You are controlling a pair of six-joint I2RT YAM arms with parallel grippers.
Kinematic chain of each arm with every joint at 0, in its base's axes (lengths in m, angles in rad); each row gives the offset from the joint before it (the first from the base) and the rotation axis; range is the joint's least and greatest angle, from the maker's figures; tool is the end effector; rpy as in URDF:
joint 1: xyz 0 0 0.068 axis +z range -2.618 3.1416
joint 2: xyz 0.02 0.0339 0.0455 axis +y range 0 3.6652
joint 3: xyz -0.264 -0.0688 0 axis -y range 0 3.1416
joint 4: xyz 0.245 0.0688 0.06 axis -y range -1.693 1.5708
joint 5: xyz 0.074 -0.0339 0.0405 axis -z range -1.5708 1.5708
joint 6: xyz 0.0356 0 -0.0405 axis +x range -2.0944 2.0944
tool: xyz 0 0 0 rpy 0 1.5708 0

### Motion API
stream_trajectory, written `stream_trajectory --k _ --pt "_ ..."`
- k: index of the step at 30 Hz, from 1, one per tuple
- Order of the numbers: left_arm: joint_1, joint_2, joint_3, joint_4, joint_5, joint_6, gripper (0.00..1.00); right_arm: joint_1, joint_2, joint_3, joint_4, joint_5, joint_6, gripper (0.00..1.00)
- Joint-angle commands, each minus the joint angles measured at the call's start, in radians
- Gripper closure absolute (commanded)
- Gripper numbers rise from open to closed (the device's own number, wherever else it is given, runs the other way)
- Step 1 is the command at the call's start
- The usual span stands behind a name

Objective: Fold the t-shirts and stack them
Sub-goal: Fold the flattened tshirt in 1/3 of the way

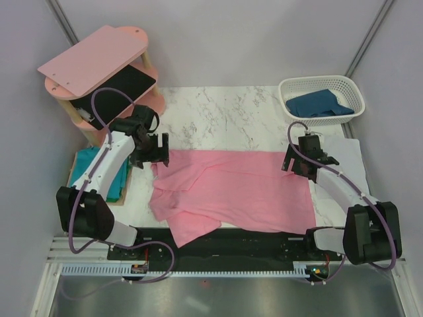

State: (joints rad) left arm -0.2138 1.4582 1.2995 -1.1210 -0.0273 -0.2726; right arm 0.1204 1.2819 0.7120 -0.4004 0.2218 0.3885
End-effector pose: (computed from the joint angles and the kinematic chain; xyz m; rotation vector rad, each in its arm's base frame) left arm 0.2672 -0.0570 0.2914 -0.0895 2.8505 -0.0629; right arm 0.2440 0.0216 0.1952 0.4206 2.4723 -0.0748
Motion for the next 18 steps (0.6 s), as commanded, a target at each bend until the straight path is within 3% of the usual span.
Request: stream_trajectory --k 1,9,11,14,16,17,18 --pt "-0.001 -0.006 0.092 0.027 -0.013 -0.034 0.02 -0.001 -0.015 0.050 0.061 0.030 0.006 0.02" --pt "-0.002 0.269 0.213 0.108 -0.006 -0.046 0.06 -0.008 0.232 0.109 0.190 0.057 0.013 0.04" --pt "-0.002 0.301 0.222 0.135 -0.034 -0.050 0.08 -0.010 0.318 0.135 0.210 0.057 0.019 0.10" --pt "-0.002 0.375 0.241 0.148 -0.048 -0.050 0.19 -0.013 0.402 0.170 0.224 0.065 0.024 0.19" --pt "-0.002 0.424 0.250 0.151 -0.046 -0.050 0.50 -0.013 0.444 0.185 0.225 0.067 0.026 0.28" --pt "-0.002 0.435 0.251 0.156 -0.045 -0.053 0.69 -0.013 0.456 0.198 0.232 0.060 0.027 0.43" --pt "-0.004 0.447 0.250 0.159 -0.045 -0.056 0.98 -0.016 0.468 0.210 0.221 0.057 0.029 0.53"
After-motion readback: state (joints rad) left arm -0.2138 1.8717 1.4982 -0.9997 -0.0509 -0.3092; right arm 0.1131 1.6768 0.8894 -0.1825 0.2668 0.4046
